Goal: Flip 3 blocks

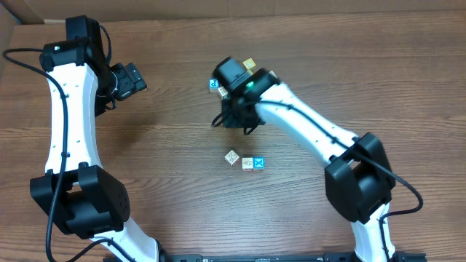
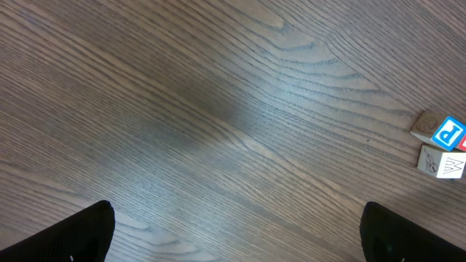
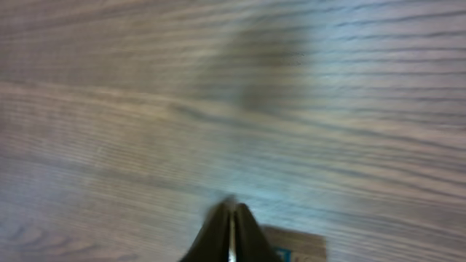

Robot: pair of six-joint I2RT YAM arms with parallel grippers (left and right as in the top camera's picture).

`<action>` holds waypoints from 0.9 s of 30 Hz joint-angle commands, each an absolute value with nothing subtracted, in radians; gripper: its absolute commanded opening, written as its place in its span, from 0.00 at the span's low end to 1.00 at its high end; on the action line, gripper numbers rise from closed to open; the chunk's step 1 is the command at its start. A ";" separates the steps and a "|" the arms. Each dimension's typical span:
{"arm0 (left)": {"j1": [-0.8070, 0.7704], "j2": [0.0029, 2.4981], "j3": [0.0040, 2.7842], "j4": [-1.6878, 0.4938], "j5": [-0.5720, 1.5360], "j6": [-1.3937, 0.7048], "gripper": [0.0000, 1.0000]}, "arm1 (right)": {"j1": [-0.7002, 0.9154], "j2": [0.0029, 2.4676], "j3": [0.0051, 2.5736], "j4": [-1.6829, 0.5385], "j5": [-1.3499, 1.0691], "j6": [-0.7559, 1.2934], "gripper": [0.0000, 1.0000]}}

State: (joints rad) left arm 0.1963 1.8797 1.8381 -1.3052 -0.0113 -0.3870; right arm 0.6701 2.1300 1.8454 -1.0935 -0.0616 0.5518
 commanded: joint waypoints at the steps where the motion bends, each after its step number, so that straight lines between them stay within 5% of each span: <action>1: 0.189 1.887 1.861 -1.304 -0.007 -0.389 1.00 | 0.646 2.108 1.862 -1.093 -0.115 0.549 0.04; 27: 0.189 1.887 1.861 -1.304 -0.007 -0.389 1.00 | 0.707 2.108 1.635 -0.992 -0.135 0.550 0.04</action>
State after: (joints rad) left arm 0.1963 1.8797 1.8381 -1.3052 -0.0116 -0.3870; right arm 0.6853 2.1292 1.6402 -0.9878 -0.1268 0.5499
